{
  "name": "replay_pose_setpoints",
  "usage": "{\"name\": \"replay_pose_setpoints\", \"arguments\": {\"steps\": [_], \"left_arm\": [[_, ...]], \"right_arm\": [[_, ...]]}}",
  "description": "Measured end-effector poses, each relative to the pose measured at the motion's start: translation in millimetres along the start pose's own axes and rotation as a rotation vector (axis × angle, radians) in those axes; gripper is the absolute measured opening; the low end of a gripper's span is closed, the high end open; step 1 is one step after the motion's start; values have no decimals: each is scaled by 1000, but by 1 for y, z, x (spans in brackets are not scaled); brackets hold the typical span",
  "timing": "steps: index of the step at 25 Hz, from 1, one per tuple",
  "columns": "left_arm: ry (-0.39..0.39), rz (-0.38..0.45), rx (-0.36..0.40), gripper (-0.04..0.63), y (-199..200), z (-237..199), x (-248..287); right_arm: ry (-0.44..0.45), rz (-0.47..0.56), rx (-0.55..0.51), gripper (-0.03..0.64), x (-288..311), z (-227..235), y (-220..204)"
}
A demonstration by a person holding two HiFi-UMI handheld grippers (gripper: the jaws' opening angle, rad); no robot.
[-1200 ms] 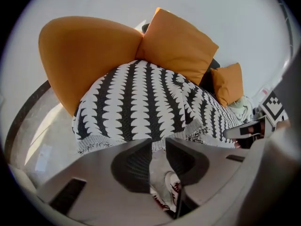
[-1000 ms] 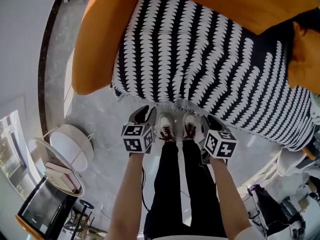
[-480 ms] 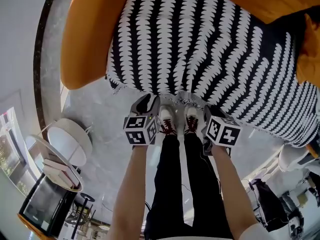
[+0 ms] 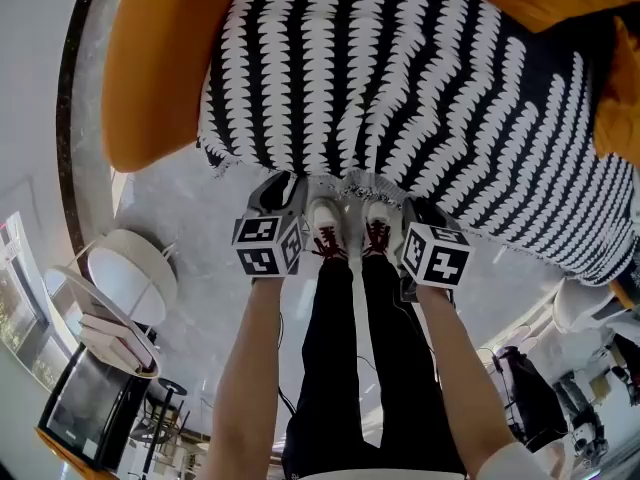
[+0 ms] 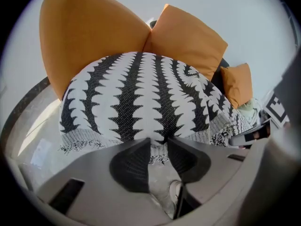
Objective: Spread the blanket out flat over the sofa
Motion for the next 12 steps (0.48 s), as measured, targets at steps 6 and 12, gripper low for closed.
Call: {"name": "replay_pose_setpoints", "arguments": {"steps": [6, 12], "left_arm": [[28, -21, 35, 33, 1, 4, -2], [33, -47, 22, 25, 8, 3, -7]], "right_arm": [[-14, -9, -44, 15, -5, 5, 3], [26, -25, -12, 12, -11, 5, 6]]}}
Point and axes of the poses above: the fingertips, and each gripper's own axes: x forward along the fingers, z to its right, y out of its top, the point moved 6 cm from there along -x, backward along the fingers, and after that the axes turned 15 degrees about z, right-handed, at the moved point
